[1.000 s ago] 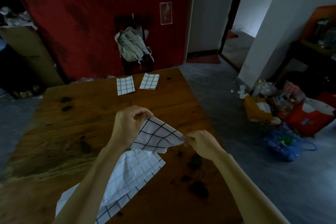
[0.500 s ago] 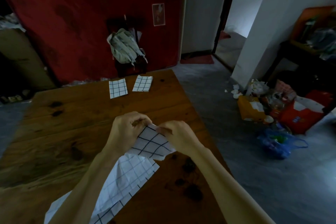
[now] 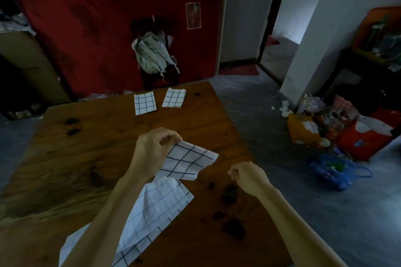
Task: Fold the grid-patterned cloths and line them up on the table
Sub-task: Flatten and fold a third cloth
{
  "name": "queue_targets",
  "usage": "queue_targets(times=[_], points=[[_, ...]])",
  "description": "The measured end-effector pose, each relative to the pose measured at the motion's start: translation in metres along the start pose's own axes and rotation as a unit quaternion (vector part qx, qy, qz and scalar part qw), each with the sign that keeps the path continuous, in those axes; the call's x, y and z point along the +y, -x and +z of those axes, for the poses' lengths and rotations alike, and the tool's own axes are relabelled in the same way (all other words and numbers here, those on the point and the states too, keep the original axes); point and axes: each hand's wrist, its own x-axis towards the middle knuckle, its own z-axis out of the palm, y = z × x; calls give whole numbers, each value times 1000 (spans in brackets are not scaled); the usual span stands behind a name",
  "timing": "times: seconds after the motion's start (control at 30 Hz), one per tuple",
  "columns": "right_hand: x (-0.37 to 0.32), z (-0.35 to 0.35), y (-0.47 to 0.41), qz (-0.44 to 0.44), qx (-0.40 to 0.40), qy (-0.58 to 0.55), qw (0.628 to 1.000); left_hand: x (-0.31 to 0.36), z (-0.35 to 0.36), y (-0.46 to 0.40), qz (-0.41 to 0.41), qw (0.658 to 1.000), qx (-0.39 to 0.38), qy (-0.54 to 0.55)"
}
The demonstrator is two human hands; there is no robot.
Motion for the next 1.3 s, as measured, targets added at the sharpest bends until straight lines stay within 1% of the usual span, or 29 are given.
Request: queue_targets(times=[0.03, 0.07, 0.1, 0.17, 0.2, 0.27, 0.33, 0.4, 0.53, 0.57, 0.63, 0.77, 0.83, 0.93, 1.0, 1.07, 1.17, 1.3], points=[[-4, -2, 1, 3, 28, -23, 999, -1, 2, -1, 7, 1000, -12, -7], [-11, -5, 2, -19, 63, -59, 996, 1, 5, -1, 13, 1000, -27, -7], [-23, -9, 3, -51, 81, -94, 991, 3, 11, -1, 13, 999, -37, 2], [-53, -19, 4, -125, 89, -149, 977, 12, 22, -1, 17, 998, -55, 22], [-64, -21, 3, -155, 89, -158, 971, 15, 26, -1, 30, 998, -54, 28], [-77, -25, 3, -190, 104, -175, 960, 18, 28, -2, 35, 997, -39, 51], [-76, -27, 4, -181, 124, -213, 952, 18, 22, 0, 0, 996, -27, 89], [-69, -29, 6, -149, 137, -277, 939, 14, 14, 7, -61, 990, -27, 125], [-67, -35, 14, -88, 145, -413, 895, 8, 15, 27, -169, 972, -37, 162], [-70, -35, 16, -79, 142, -443, 882, 9, 17, 32, -187, 967, -27, 172], [-76, -33, 21, -79, 136, -478, 864, 14, 19, 39, -193, 963, 2, 186], [-88, -23, 35, -77, 143, -492, 856, 26, 8, 54, -195, 957, 65, 207], [-94, -18, 46, -82, 140, -506, 847, 27, 3, 63, -199, 953, 74, 214], [-98, -6, 63, -82, 157, -500, 847, 28, -1, 79, -208, 947, 90, 228], [-99, 1, 74, -64, 170, -495, 850, 30, 0, 90, -222, 936, 100, 253], [-98, 7, 85, -44, 166, -494, 852, 33, 5, 103, -229, 931, 103, 266], [-95, 15, 99, -20, 152, -499, 853, 35, 15, 120, -246, 931, 98, 251], [-84, 18, 106, -11, 165, -484, 859, 43, 22, 130, -257, 922, 83, 279]])
